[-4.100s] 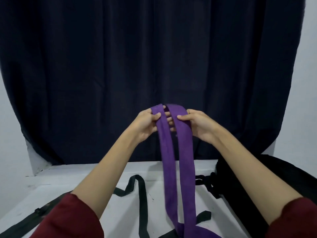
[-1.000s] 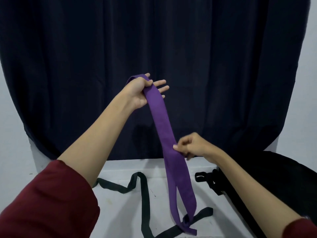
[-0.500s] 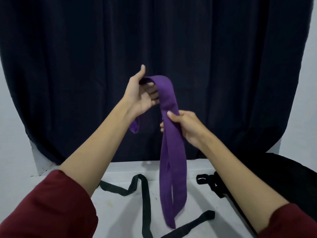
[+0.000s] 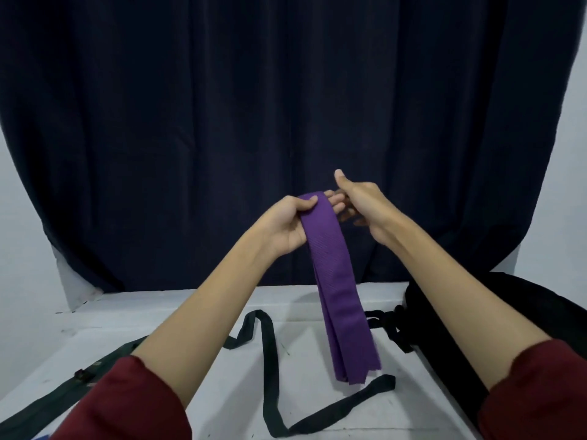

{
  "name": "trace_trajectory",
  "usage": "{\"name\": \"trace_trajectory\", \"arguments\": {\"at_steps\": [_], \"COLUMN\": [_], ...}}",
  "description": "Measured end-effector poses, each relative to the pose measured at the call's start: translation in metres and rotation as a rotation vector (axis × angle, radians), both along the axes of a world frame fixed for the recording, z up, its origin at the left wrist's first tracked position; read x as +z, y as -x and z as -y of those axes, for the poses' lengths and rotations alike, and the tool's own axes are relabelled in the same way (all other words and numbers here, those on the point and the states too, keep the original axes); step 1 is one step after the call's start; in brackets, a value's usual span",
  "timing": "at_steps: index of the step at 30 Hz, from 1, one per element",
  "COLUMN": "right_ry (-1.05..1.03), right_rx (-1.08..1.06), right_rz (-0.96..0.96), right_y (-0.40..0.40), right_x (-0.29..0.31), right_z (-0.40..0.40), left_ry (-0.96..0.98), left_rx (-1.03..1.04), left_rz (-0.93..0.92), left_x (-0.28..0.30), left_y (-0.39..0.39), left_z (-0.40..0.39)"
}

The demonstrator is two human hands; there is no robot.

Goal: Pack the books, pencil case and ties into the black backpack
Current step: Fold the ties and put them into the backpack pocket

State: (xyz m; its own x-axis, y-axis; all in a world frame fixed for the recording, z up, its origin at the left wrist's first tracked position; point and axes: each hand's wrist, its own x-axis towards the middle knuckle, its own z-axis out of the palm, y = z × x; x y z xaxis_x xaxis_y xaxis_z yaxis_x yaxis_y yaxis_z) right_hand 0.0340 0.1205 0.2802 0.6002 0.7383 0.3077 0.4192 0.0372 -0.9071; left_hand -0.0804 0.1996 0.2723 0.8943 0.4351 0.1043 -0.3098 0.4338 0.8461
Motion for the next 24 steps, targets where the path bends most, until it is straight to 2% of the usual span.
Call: {"name": "trace_trajectory", "arguments": {"at_steps": [2,7,10,18,24], "right_ry": [-0.019,-0.113,-0.182,-0.086,-0.237], "right_rx": [-0.011,0.143,0.14,0.172,0.098], "right_rz": [-0.024,-0.041,-0.032,-0.09,-0.096], "right_y": [-0.003,0.005,0.009,0.009,0.01], "right_x": [-0.015,-0.05,-0.057,-0.08,-0.066], "right_z": [0.005,0.008,0.007,0.003,-0.002], "left_ry": [0.028,0.001,-0.015,-0.011,-0.075], "left_rx": [0.05,0.143,0.166,0.185,0.214], "left_rz": [0.029,0.081,0.066,0.022,0.005], "left_x": [0.005,0.019,0.022,0.019,0.012], "left_y": [-0.002,-0.005,-0.006,-0.003,-0.009], "left_z": [-0.002,-0.004,-0.006,-0.011,-0.002]}}
